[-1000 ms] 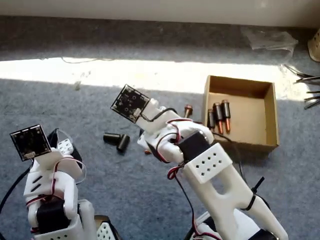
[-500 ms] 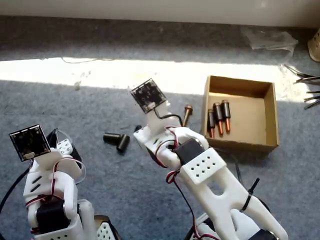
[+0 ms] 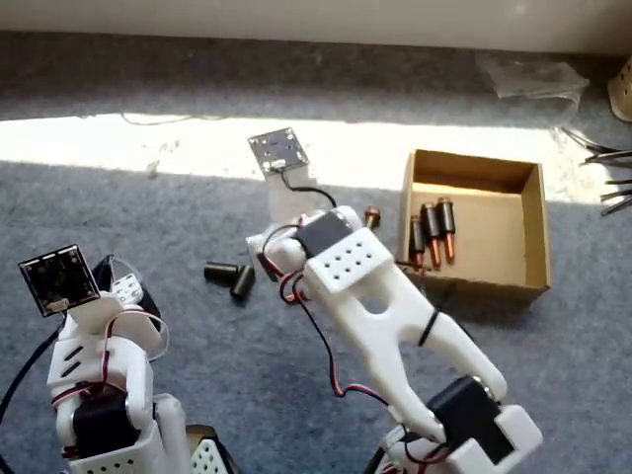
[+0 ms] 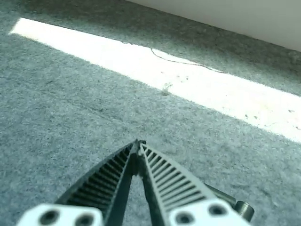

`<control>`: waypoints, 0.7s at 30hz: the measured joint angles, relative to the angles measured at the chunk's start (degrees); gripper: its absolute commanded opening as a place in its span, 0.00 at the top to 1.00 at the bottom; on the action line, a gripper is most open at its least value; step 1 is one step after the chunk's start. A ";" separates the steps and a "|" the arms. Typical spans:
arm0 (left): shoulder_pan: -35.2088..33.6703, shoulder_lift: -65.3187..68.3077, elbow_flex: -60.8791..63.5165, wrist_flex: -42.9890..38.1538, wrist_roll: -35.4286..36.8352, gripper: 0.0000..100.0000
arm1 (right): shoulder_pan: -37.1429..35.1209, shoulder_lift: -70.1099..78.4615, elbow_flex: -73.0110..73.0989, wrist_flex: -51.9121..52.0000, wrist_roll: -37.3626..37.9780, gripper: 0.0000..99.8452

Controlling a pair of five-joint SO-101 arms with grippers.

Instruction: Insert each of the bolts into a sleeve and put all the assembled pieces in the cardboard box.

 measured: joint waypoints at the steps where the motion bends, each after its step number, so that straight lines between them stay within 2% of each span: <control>1: -0.18 0.00 0.00 -0.09 0.09 0.99 | -0.62 2.73 -2.99 1.76 -2.73 0.84; 9: -1.76 -0.26 0.00 -0.09 0.00 0.99 | -5.10 22.59 -27.69 13.54 -19.16 0.84; 14: -2.37 -0.26 0.00 -0.09 0.09 0.99 | -5.01 33.67 -37.98 15.21 -30.68 0.84; 21: -2.46 -0.26 0.00 -0.09 0.00 0.99 | -5.10 41.93 -45.45 15.30 -34.73 0.84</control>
